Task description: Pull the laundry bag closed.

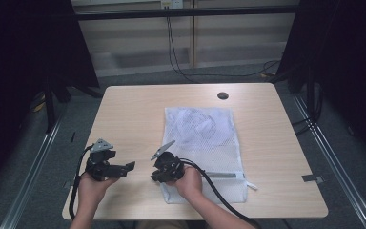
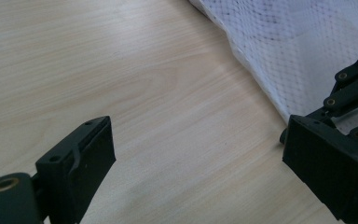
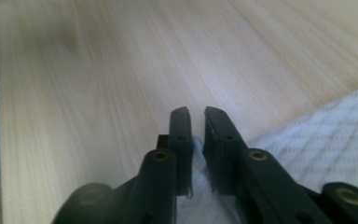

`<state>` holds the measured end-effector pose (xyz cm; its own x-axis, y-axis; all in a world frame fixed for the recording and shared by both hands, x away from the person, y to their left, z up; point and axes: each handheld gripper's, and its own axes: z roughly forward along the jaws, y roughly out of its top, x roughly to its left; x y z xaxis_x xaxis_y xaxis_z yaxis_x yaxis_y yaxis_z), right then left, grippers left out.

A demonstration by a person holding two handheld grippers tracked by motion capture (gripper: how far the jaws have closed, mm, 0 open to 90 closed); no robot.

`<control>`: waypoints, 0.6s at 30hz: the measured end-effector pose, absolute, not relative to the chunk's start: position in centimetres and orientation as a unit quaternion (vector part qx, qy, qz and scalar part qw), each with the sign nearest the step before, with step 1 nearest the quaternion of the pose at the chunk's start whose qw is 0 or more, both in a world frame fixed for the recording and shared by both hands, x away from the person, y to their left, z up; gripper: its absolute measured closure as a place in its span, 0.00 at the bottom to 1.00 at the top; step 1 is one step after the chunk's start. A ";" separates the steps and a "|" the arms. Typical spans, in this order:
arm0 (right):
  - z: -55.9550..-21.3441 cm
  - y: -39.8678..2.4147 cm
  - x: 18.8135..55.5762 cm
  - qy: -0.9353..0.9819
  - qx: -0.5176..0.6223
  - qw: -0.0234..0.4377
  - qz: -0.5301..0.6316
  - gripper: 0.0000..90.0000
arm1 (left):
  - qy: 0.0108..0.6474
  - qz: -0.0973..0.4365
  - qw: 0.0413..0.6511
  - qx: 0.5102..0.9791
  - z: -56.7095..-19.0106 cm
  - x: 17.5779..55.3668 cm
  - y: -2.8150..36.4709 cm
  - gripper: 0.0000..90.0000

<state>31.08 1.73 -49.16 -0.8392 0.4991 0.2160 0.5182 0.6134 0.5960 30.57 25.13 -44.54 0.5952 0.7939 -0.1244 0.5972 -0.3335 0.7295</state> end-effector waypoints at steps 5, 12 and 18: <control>-48.9 1.6 31.2 -0.898 -0.291 0.018 -0.329 0.96 | 0.428 0.127 0.381 0.809 -44.5 30.6 25.1 0.10; -48.1 0.7 31.2 -0.886 -0.290 0.024 -0.362 0.95 | 0.428 0.121 0.383 0.810 -44.6 30.6 25.0 0.10; -47.4 -0.2 31.1 -0.872 -0.300 0.030 -0.386 0.94 | 0.427 0.121 0.380 0.812 -44.7 30.6 24.8 0.10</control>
